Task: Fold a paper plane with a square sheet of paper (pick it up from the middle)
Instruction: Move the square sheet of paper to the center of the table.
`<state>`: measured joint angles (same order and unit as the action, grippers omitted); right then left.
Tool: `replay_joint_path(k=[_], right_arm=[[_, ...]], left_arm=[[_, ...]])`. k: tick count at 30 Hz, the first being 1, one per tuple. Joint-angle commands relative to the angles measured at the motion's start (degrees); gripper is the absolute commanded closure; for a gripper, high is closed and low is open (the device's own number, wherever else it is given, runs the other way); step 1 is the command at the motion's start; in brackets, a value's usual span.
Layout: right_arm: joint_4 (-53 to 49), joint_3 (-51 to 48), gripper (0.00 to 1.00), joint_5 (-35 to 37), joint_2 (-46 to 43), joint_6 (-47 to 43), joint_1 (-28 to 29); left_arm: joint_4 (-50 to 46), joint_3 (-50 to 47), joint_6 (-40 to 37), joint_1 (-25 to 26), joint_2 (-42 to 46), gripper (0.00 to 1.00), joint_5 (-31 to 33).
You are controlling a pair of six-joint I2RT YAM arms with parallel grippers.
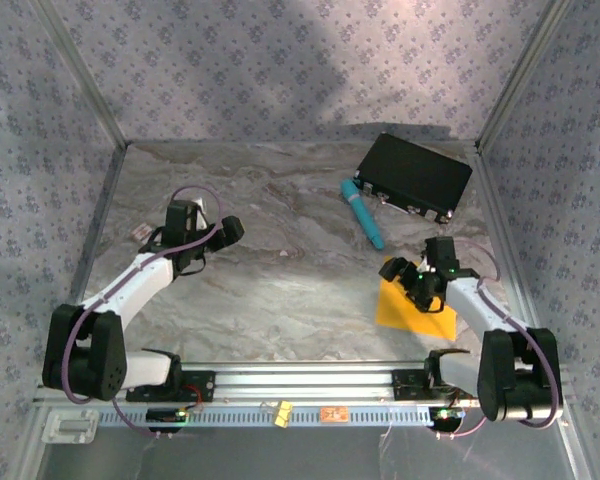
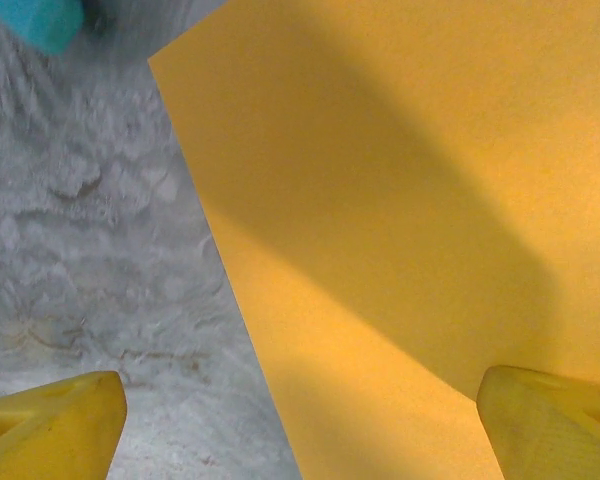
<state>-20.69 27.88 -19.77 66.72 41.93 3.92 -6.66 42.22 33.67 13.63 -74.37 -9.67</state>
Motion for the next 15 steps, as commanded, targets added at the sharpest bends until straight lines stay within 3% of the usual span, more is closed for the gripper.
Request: replay_joint_path(k=[1,9,15], right_arm=[[-1.68,-2.00,0.06,1.86,0.25,6.33,4.52],[5.44,-1.10,0.05,5.41,2.45,17.20,18.29],[13.49,2.20,0.05,6.11,9.27,22.38,26.44]], left_arm=[[-0.12,1.30,-0.64,0.35,-0.95,0.00,-0.24],[-0.26,1.60,-0.62,0.43,-1.13,0.00,-0.53],[-1.05,1.71,-1.08,0.43,-0.70,0.00,-0.28]])
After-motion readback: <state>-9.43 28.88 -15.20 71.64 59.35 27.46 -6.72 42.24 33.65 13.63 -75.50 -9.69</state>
